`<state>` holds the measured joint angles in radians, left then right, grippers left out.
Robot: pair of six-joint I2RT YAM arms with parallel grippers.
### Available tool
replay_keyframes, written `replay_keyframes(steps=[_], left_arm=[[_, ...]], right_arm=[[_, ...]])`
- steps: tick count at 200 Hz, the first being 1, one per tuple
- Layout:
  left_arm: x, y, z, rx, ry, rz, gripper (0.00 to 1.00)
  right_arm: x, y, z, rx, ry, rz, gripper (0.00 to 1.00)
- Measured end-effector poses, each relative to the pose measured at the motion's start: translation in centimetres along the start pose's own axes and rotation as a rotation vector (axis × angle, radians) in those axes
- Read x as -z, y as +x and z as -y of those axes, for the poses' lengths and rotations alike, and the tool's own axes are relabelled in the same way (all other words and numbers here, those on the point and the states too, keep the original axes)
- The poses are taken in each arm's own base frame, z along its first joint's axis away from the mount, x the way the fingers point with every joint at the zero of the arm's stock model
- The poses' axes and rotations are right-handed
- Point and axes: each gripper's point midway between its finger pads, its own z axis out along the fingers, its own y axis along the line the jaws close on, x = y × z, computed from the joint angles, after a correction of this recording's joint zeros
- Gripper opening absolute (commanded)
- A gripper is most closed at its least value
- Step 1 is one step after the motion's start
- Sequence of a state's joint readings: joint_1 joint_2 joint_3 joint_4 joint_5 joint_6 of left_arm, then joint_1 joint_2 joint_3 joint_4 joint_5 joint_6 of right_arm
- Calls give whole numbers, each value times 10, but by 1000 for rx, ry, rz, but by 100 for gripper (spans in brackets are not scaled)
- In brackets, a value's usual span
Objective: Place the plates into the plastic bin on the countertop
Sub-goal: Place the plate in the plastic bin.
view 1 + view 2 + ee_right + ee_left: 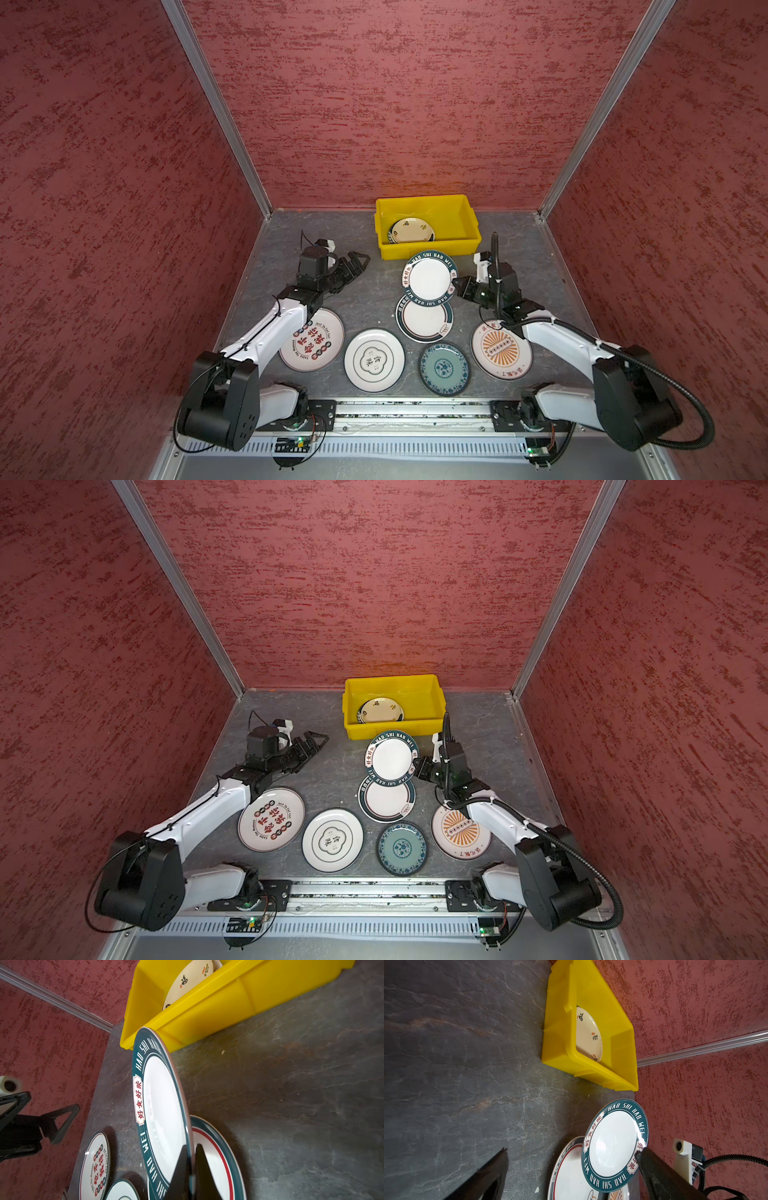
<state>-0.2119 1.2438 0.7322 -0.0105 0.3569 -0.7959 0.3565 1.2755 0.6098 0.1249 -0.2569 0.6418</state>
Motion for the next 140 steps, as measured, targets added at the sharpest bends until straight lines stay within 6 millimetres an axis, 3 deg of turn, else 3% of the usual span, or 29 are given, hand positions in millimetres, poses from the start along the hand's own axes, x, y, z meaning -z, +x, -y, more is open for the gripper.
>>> replay_keyframes(steps=[57,105,140], left_arm=[[19,-9,-14,27,-25,46,99],[36,-11,-26,41,-61,76,99],[48,-12,-24,31,-67,95,99]], right_arm=[[-2,-41,-25,41,-8,65,0],[-12,-94,-50,79,7,160,0],[-33,-137,-60,115,58,223,0]])
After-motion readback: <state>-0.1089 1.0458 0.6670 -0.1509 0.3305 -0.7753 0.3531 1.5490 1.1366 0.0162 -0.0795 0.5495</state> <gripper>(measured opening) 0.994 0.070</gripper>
